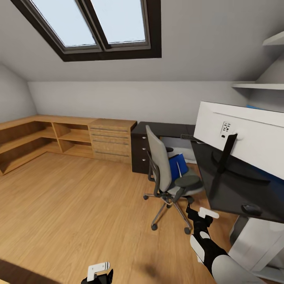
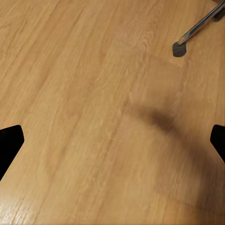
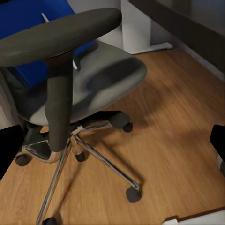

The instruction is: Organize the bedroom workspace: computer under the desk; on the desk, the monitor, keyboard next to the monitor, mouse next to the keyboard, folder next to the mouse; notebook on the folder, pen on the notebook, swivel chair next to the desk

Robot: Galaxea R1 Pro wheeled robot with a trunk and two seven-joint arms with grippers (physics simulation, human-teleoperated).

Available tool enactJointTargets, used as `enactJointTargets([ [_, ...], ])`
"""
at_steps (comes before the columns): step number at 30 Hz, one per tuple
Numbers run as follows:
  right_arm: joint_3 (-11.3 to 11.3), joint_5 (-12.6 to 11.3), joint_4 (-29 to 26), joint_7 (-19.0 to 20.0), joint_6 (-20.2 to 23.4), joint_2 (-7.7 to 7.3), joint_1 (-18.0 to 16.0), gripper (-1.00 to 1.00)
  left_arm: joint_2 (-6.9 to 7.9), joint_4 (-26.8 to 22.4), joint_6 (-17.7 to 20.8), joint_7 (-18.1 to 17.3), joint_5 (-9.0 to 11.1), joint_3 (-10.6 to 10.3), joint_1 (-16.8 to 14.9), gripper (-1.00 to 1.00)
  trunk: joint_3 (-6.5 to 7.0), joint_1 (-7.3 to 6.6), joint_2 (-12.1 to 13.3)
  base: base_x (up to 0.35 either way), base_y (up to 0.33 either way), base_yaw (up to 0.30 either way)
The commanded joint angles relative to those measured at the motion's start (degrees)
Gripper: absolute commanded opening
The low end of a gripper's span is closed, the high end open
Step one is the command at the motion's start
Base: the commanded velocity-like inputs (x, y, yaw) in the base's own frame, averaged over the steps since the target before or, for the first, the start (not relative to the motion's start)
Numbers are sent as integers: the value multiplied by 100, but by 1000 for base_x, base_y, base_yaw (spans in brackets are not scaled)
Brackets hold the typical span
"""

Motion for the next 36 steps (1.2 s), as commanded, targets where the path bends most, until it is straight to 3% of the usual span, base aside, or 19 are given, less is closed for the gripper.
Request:
enactJointTargets([
  [1,-11,-16,2,5,-23,3,-5,100,-3,-9,30,3,57,8,-1,100,-24,22,-44,0,0,0],
  [21,-7,-23,2,5,-59,-2,-4,100,-7,-9,30,3,57,5,-1,100,-383,461,-847,0,0,0],
  [36,-4,-14,2,5,-505,2,1,100,-7,-9,30,3,57,5,-1,100,-652,791,-1448,0,0,0],
])
